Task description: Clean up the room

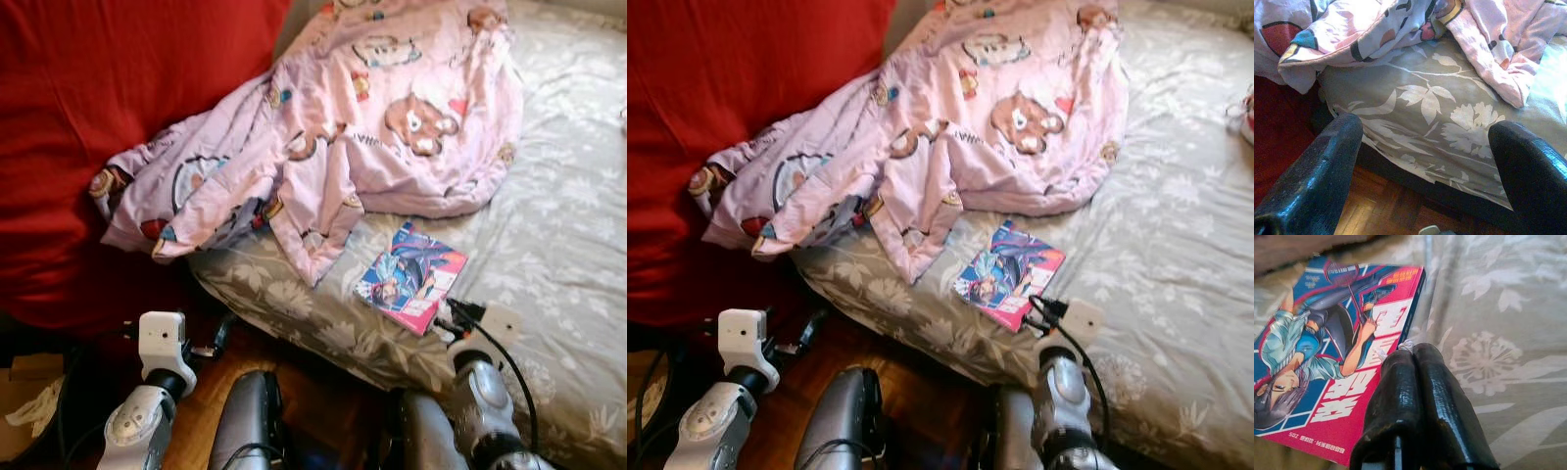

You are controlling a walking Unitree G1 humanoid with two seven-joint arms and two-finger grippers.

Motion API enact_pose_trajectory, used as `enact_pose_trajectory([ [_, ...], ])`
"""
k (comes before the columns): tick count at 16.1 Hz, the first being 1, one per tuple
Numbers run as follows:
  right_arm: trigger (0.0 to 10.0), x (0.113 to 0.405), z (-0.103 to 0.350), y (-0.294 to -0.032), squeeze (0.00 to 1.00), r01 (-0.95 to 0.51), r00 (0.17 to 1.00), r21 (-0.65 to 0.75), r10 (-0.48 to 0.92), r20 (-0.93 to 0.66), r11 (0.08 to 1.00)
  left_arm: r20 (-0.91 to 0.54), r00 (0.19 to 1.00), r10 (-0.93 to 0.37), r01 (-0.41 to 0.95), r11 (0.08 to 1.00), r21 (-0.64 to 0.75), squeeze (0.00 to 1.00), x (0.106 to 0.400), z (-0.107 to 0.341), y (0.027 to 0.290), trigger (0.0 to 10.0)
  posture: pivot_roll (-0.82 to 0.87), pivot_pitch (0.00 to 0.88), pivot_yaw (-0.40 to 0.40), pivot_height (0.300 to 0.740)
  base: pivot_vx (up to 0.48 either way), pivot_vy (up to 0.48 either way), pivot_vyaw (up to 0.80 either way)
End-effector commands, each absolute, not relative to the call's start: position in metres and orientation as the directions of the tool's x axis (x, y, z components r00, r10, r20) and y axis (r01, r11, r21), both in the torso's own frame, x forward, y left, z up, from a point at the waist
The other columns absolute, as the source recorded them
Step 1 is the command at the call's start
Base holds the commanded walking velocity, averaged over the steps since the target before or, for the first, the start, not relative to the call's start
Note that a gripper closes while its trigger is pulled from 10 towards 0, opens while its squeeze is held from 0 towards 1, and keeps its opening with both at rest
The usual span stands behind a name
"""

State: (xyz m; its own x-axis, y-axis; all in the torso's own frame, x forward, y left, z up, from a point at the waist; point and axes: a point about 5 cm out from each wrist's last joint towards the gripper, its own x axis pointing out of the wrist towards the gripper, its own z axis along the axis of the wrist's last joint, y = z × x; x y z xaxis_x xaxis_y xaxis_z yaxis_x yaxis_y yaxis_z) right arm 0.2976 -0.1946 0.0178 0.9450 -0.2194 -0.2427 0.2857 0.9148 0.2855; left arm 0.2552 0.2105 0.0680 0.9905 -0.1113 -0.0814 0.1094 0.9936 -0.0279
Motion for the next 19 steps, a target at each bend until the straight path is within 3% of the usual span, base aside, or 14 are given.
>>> enact_pose_trajectory([
  [1,0.0,0.291,0.014,-0.195,0.0,0.275,0.95,0.268,-0.217,-0.225,0.923,-0.104,0.99,-0.099,0.098,0.995,-0.014,0.0,0.253,0.061,0.213,10.0,0.13,0.142,0.007,0.6,0.0,0.0,0.0],
  [9,0.0,0.272,0.035,-0.2,0.0,0.227,0.974,0.225,-0.224,-0.037,0.948,-0.096,0.993,-0.071,0.069,0.997,-0.023,0.0,0.264,0.055,0.215,10.0,0.09,0.101,-0.014,0.6,0.0,0.0,0.0],
  [11,0.0,0.265,0.038,-0.186,0.0,0.115,0.993,0.087,-0.114,-0.015,0.99,-0.121,0.992,-0.036,0.031,0.999,-0.044,0.0,0.266,0.045,0.219,10.0,0.08,0.085,-0.026,0.6,0.0,0.0,0.0],
  [13,0.6,0.262,0.036,-0.179,0.0,0.102,0.994,0.114,-0.097,-0.047,0.988,-0.149,0.989,-0.019,0.011,0.998,-0.055,0.0,0.268,0.037,0.222,10.0,0.08,0.07,-0.032,0.6,0.0,0.0,0.0],
  [14,10.0,0.262,0.02,-0.177,0.0,0.077,0.987,0.083,-0.064,-0.149,0.994,-0.191,0.981,-0.011,-0.001,0.998,-0.065,0.0,0.267,0.027,0.223,10.0,0.07,0.055,-0.034,0.6,0.0,0.0,0.0],
  [17,10.0,0.269,0.001,-0.18,0.0,0.04,0.953,-0.01,-0.041,-0.302,0.999,-0.256,0.966,0.033,-0.065,0.991,-0.12,0.0,0.271,0.013,0.224,10.0,0.08,0.032,-0.047,0.615,0.0,0.0,0.0],
  [19,10.0,0.271,-0.005,-0.183,0.0,0.088,0.931,0.042,-0.067,-0.36,0.995,-0.291,0.957,-0.02,0.002,0.998,-0.063,0.0,0.275,0.009,0.216,10.0,0.08,0.021,-0.052,0.64,0.0,0.0,0.0],
])
